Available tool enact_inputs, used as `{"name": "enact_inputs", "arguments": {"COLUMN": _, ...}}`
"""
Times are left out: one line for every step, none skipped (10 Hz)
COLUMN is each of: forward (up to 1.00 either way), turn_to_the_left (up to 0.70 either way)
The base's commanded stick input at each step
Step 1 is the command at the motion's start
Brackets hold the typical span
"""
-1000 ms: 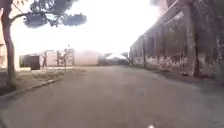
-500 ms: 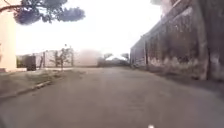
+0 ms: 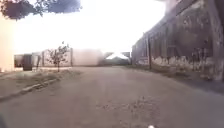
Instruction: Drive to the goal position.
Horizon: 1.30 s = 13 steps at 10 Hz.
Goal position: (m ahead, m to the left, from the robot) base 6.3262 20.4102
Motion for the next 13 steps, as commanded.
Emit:
{"name": "enact_inputs", "arguments": {"forward": 1.00, "turn_to_the_left": 0.00}}
{"name": "enact_inputs", "arguments": {"forward": 1.00, "turn_to_the_left": 0.00}}
{"name": "enact_inputs", "arguments": {"forward": 1.00, "turn_to_the_left": 0.00}}
{"name": "enact_inputs", "arguments": {"forward": 1.00, "turn_to_the_left": 0.00}}
{"name": "enact_inputs", "arguments": {"forward": 1.00, "turn_to_the_left": 0.00}}
{"name": "enact_inputs", "arguments": {"forward": 1.00, "turn_to_the_left": 0.00}}
{"name": "enact_inputs", "arguments": {"forward": 1.00, "turn_to_the_left": 0.00}}
{"name": "enact_inputs", "arguments": {"forward": 1.00, "turn_to_the_left": 0.00}}
{"name": "enact_inputs", "arguments": {"forward": 1.00, "turn_to_the_left": 0.00}}
{"name": "enact_inputs", "arguments": {"forward": 1.00, "turn_to_the_left": 0.00}}
{"name": "enact_inputs", "arguments": {"forward": 1.00, "turn_to_the_left": 0.00}}
{"name": "enact_inputs", "arguments": {"forward": 1.00, "turn_to_the_left": 0.00}}
{"name": "enact_inputs", "arguments": {"forward": 1.00, "turn_to_the_left": 0.00}}
